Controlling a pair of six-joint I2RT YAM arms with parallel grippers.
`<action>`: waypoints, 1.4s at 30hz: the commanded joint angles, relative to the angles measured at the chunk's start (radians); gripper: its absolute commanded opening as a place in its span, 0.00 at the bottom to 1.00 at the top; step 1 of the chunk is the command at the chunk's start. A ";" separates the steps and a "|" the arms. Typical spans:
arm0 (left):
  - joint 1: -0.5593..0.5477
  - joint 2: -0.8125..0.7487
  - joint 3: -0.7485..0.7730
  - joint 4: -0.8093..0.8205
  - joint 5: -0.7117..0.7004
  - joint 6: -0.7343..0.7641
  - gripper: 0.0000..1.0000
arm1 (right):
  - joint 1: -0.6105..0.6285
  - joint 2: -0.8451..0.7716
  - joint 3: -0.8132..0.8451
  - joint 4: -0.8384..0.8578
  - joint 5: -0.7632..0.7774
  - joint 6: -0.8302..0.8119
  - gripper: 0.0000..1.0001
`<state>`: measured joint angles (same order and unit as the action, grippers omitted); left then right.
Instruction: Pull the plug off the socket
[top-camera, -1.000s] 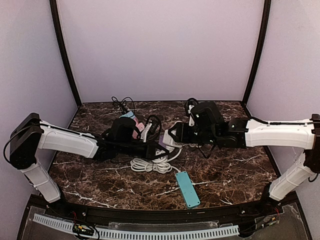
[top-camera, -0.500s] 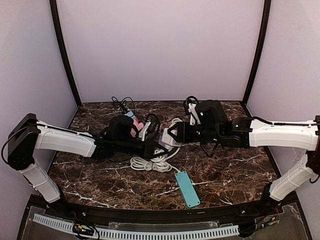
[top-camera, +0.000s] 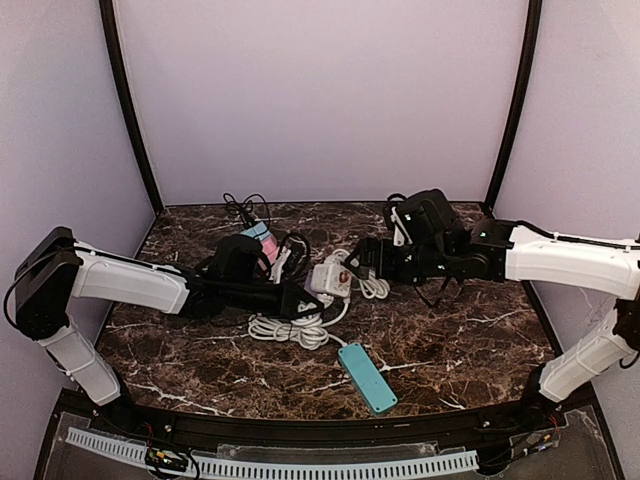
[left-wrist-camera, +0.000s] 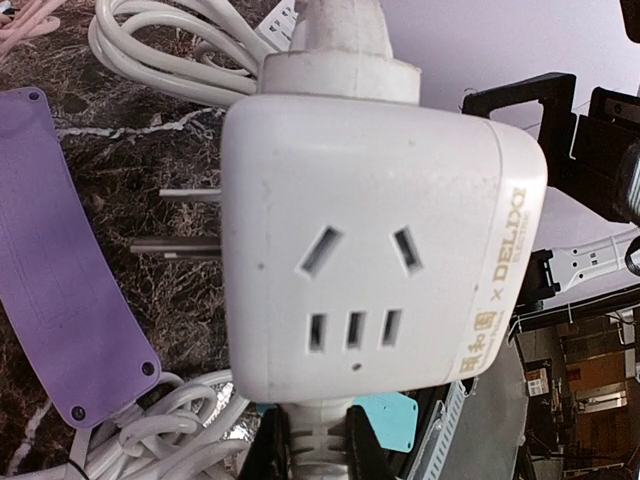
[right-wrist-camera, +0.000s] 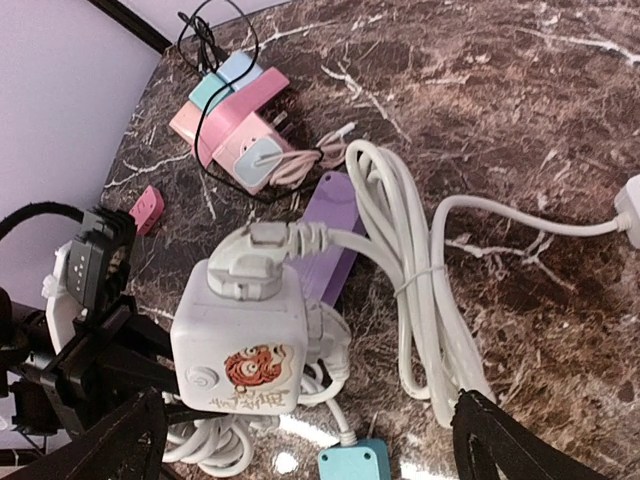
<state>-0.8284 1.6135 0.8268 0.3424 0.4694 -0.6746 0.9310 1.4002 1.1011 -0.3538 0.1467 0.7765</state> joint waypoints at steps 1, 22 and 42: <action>0.007 -0.036 -0.007 0.024 -0.013 0.008 0.01 | -0.005 -0.027 0.002 -0.067 -0.115 0.074 0.99; 0.005 -0.028 -0.007 0.011 -0.002 0.032 0.01 | 0.008 0.273 0.222 -0.093 -0.240 0.055 0.98; 0.005 -0.015 0.003 0.008 -0.001 0.041 0.01 | 0.035 0.334 0.261 -0.140 -0.254 0.090 0.61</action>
<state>-0.8284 1.6138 0.8265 0.3340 0.4706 -0.6659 0.9569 1.7187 1.3354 -0.4793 -0.1059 0.8635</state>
